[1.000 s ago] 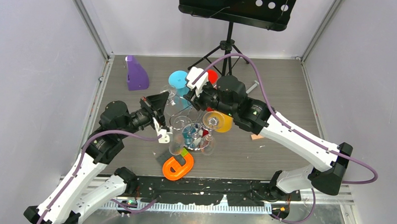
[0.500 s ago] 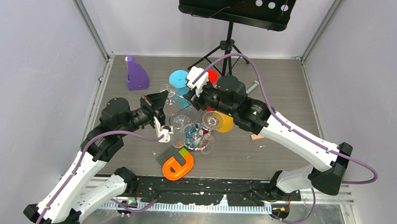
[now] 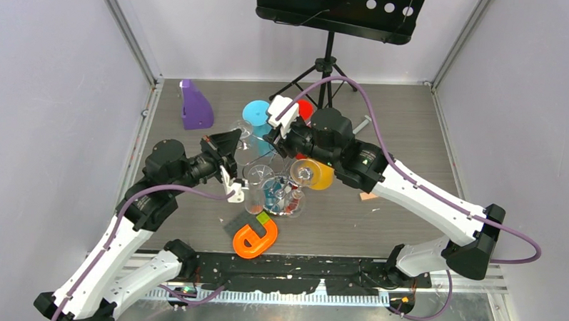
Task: Place the wine glass upside down on the wine glass rack
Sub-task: Turn the wine glass upside down at the wine rack.
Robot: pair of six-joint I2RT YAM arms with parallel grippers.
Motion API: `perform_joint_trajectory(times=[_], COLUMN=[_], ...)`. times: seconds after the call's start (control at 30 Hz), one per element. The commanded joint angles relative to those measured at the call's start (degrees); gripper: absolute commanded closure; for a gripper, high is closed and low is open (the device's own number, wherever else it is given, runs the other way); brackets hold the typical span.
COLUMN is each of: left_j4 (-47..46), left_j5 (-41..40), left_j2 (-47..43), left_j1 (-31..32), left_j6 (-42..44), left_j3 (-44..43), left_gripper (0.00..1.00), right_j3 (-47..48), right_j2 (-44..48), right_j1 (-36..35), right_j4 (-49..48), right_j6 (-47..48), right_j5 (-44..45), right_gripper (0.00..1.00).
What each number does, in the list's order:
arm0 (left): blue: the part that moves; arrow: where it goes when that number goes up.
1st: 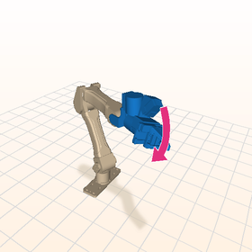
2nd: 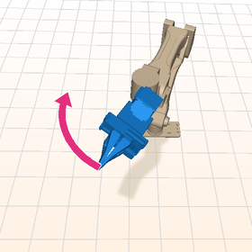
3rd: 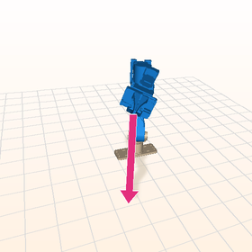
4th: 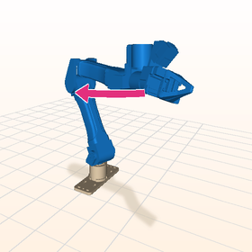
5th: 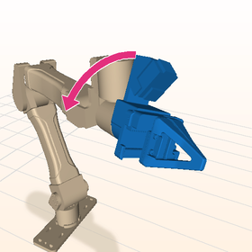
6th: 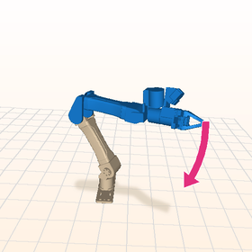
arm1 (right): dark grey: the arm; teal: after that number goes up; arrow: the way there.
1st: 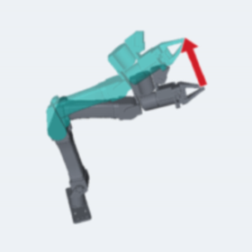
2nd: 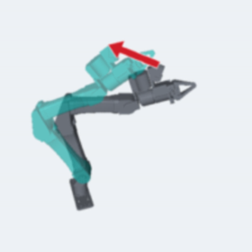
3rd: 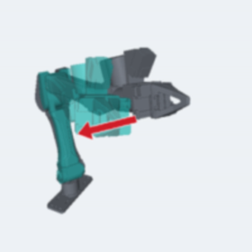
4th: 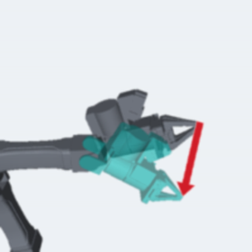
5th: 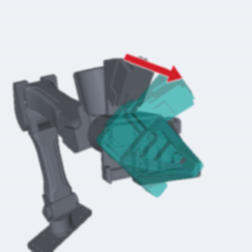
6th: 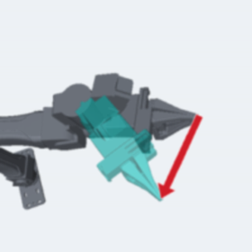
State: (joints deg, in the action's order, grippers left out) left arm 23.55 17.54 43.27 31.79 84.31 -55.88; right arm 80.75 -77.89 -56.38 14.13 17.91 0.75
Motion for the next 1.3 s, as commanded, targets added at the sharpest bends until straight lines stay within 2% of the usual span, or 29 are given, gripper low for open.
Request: perform_joint_trajectory(times=[0.0,0.13,0.27,0.6,0.97,1.27], left_j4=[-14.3,-20.01,-20.28,-10.4,-6.39,-2.02], left_j5=[-3.72,-3.97,-6.06,-8.7,-11.21,-15.03], left_j2=[0.29,-0.05,0.6,-0.47,-1.03,-0.62], left_j1=[-1.03,-1.03,-1.03,-0.86,-0.5,-0.5], left_j6=[-1.24,-2.07,0.65,9.14,18.76,19.66], left_j3=[0.62,3.64,4.35,1.91,1.61,-0.03], left_gripper=[1.0,1.0,1.0,1.0,1.0,1.0], right_j3=[-2.48,-2.64,-3.07,-4.39,-4.24,-4.16], right_j2=[-0.03,-0.12,-0.31,-0.31,-0.86,-0.81], right_j1=[-1.44,-2.2,-2.94,-3.47,-3.49,-3.54], right_j4=[7.94,6.68,5.72,3.34,3.05,3.61], right_j6=[0.71,-0.19,-1.18,-1.75,-2.0,-1.97], right_j5=[-5.63,-5.56,-5.62,-8.19,-9.27,-8.12], right_gripper=[0.95,0.95,0.95,0.95,0.95,0.95])
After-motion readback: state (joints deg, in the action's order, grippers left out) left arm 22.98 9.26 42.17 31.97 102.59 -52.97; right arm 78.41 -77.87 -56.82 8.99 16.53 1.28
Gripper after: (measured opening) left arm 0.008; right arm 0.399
